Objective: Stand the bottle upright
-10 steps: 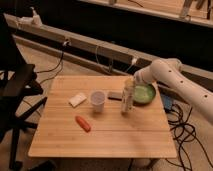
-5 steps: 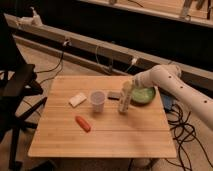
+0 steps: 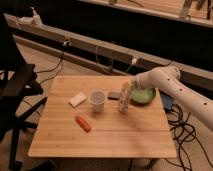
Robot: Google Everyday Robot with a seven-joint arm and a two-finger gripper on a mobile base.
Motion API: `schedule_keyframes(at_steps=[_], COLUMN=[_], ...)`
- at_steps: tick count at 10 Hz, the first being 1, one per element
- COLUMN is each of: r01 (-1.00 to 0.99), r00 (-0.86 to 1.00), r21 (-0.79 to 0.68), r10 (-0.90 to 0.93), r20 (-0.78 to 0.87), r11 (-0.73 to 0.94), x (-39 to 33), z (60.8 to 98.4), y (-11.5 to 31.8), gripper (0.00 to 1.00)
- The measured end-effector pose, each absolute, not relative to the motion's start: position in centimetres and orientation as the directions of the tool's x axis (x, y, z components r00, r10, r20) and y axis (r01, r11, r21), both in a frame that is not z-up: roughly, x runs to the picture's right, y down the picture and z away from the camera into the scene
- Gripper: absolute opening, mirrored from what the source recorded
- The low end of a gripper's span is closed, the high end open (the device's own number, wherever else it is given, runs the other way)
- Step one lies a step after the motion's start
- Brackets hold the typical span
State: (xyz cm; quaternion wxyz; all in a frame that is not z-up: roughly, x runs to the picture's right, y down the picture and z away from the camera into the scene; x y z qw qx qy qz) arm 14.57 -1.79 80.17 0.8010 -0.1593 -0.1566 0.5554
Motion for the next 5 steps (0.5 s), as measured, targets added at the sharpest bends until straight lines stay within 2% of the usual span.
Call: schedule_keyframes(at_steps=[1, 2, 3, 5], r01=[-0.838, -0.835, -0.835, -0.826], r00=[0.339, 0.348, 0.346, 0.350], r21=[-0.429, -0.428, -0.429, -0.441], r10=[0.938, 0.934, 0.935, 0.933], r20=[0.073, 0.076, 0.078, 0.089], r11=[0.336, 0.346, 0.345, 0.352], x=[14.50, 14.43, 14.43, 14.35], z=[80.06, 79.93, 79.98, 80.15], y=[-1.70, -1.68, -1.82, -1.85], gripper=[0.78, 0.79, 0.76, 0.53])
